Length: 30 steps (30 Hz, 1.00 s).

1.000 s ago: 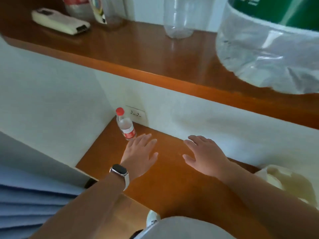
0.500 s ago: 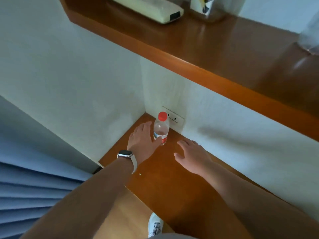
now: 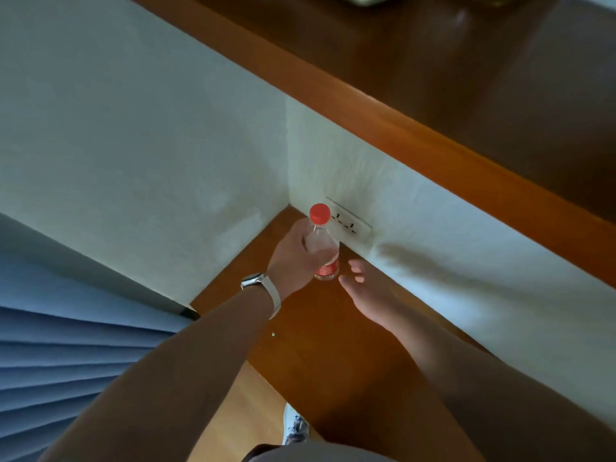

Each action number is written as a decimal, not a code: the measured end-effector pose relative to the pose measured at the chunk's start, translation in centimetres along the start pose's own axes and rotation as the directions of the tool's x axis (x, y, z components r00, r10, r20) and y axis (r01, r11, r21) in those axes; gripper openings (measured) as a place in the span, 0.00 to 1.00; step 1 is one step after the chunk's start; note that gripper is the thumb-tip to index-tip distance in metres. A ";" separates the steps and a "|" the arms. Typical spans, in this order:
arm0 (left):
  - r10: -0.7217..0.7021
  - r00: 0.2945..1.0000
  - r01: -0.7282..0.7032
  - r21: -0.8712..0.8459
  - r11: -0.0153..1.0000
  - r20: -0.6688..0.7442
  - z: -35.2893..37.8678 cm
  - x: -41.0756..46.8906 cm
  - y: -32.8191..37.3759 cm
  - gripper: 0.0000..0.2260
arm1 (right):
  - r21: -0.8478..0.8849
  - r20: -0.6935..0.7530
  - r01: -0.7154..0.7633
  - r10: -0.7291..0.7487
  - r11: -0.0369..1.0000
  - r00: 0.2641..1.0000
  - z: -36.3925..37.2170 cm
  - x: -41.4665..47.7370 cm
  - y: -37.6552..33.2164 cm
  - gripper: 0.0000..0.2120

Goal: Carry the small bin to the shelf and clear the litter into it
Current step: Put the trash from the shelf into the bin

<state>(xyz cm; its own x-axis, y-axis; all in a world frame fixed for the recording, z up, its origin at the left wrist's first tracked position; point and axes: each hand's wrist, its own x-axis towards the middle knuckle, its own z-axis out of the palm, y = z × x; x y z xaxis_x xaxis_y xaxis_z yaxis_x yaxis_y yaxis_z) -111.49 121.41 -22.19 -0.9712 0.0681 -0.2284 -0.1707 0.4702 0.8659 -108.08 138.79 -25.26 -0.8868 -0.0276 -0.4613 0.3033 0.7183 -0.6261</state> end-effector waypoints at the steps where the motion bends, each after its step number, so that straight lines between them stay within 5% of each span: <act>1: -0.003 1.000 0.003 -0.025 1.000 -0.006 0.1 -0.2 0.0 0.19 | 0.049 -0.006 -0.021 0.021 0.999 1.000 -0.1 -0.2 0.1 0.31; 7: 0.039 0.999 -0.040 -0.059 0.997 -0.013 0.1 -2.2 1.8 0.21 | 0.315 -0.021 -0.139 0.153 0.939 0.988 -0.8 -1.5 1.2 0.25; 21: 0.222 0.966 -0.209 -0.110 0.972 0.128 4.9 -9.9 8.7 0.23 | 0.692 -0.053 -0.157 0.267 0.704 0.962 -6.1 -11.3 6.6 0.19; 30: 0.380 0.881 -0.343 -0.172 0.924 0.283 13.9 -14.9 15.2 0.21 | 0.740 -0.185 -0.102 0.347 0.665 0.920 -12.0 -20.6 13.4 0.12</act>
<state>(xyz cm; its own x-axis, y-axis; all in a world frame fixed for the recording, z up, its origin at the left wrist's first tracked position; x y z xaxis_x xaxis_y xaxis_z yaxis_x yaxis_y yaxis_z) -97.29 139.80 -11.86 -0.8730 0.4877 0.0015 0.1468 0.2597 0.9545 -89.97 157.30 -16.60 -0.7748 0.3520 -0.5252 0.5500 -0.0344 -0.8345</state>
